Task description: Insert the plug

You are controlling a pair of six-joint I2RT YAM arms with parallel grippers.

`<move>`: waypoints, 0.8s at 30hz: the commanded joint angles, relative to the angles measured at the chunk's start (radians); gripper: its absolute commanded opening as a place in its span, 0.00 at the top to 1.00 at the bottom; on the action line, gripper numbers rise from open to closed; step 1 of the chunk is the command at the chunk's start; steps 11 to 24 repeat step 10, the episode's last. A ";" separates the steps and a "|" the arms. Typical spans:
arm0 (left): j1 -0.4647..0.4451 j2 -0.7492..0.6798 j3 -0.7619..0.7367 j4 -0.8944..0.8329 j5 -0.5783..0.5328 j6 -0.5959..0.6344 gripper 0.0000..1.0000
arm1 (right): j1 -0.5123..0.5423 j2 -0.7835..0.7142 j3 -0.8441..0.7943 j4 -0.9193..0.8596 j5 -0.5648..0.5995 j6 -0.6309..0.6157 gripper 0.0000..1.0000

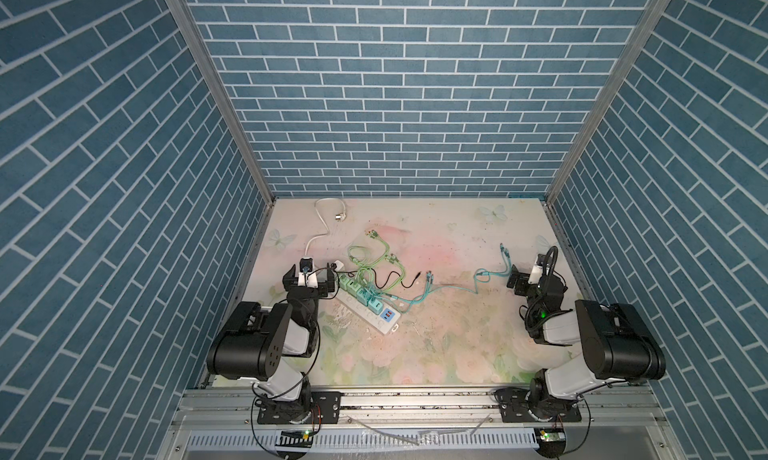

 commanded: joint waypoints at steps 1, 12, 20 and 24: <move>-0.009 0.012 -0.014 0.009 0.021 0.017 0.00 | 0.001 0.004 -0.016 0.070 -0.009 -0.017 0.01; -0.009 0.013 -0.011 0.009 0.021 0.017 0.00 | 0.062 0.002 0.052 -0.051 0.064 -0.070 0.01; -0.009 0.013 -0.011 0.009 0.021 0.017 0.00 | 0.062 0.002 0.052 -0.051 0.064 -0.070 0.01; -0.009 0.013 -0.011 0.009 0.021 0.017 0.00 | 0.062 0.002 0.052 -0.051 0.064 -0.070 0.01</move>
